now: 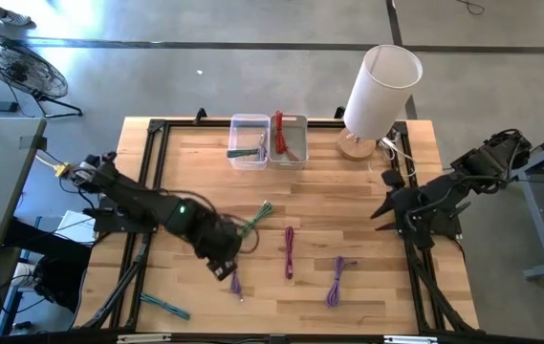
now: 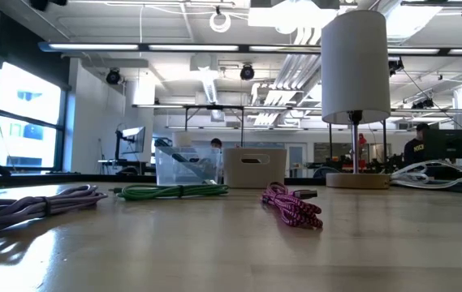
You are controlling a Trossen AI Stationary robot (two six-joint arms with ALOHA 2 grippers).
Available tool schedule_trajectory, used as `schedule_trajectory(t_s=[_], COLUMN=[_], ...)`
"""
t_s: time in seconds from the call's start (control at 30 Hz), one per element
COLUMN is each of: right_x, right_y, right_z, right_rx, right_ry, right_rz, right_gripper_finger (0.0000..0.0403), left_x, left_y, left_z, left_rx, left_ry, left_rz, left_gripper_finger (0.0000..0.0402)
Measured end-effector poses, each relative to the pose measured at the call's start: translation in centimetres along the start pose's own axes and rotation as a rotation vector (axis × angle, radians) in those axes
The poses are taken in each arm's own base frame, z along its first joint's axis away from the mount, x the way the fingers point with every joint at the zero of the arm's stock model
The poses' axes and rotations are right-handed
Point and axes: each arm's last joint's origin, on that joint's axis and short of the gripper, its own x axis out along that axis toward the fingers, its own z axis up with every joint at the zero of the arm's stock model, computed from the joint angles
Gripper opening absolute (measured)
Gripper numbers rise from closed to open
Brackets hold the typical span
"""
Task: Pick & Place USB Port
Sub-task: Put the left purple charger cable into the gray bin
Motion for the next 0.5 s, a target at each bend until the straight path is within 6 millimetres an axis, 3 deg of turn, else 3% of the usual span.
schedule_trajectory(t_s=[0.23, 0.5], right_x=[-0.1, -0.3], right_y=[-0.6, -0.7], right_z=[0.5, 1.5], right_rx=[-0.016, -0.077], right_ry=[-0.087, -0.196], right_rz=[-0.22, -0.324], right_gripper_finger=[0.0129, 0.0129], left_x=[2.0, 5.1], left_y=[-1.7, -3.7], left_z=[-1.9, -2.0], left_rx=[0.041, -0.169], left_ry=[-0.056, -0.102], left_rz=[0.035, 0.016], left_gripper_finger=[0.0184, 0.0184])
